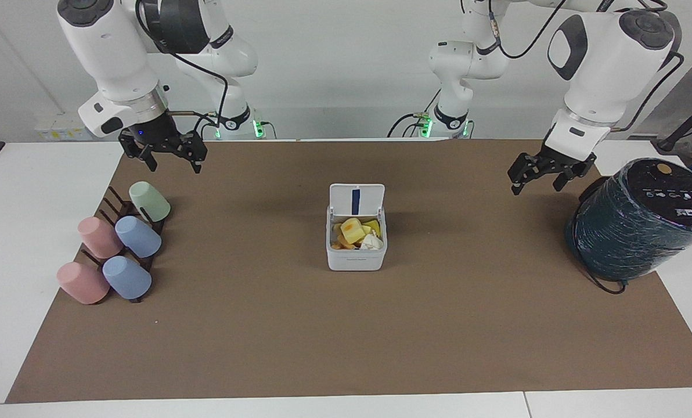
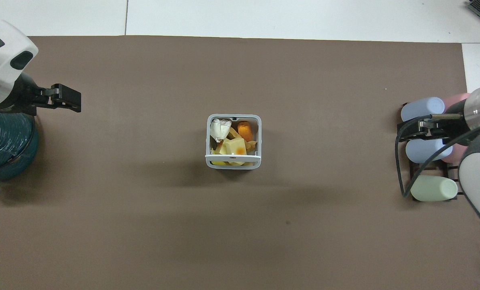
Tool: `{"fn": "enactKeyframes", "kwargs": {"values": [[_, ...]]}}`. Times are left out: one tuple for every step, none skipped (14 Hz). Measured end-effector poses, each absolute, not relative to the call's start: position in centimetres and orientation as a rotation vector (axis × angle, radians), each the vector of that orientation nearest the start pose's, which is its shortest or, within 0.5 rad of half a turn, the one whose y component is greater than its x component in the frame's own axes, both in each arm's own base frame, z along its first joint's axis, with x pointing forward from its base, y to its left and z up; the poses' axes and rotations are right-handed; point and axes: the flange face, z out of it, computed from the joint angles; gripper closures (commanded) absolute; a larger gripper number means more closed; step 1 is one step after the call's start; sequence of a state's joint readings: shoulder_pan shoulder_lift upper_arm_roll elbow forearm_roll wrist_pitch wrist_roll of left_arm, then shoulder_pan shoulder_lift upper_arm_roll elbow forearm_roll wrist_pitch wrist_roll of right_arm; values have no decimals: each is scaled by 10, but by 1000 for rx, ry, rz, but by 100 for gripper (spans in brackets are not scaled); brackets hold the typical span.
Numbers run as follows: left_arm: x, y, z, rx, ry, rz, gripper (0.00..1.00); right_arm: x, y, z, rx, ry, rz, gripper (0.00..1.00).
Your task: Close trash can lid
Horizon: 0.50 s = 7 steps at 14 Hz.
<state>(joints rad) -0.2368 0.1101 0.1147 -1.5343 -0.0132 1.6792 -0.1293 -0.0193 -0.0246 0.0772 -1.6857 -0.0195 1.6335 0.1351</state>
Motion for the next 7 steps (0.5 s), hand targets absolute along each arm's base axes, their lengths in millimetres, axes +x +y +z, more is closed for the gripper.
{"fn": "enactKeyframes", "kwargs": {"values": [[591, -82, 588, -3147, 0, -54, 0, 549, 30, 589, -3163, 120, 40, 0], [589, -87, 588, -3147, 15, -52, 0, 549, 30, 589, -3163, 120, 40, 0], [588, -93, 587, -3147, 31, -49, 0, 549, 30, 589, -3163, 120, 41, 0], [586, -100, 586, -3147, 45, -44, 0, 549, 30, 589, -3163, 120, 41, 0], [584, -107, 585, -3147, 49, -41, 0, 549, 30, 589, -3163, 120, 41, 0], [582, -115, 585, -3148, 45, -40, 0, 549, 30, 589, -3163, 120, 41, 0], [580, -122, 585, -3148, 39, -39, 0, 549, 30, 589, -3163, 120, 41, 0]]}}
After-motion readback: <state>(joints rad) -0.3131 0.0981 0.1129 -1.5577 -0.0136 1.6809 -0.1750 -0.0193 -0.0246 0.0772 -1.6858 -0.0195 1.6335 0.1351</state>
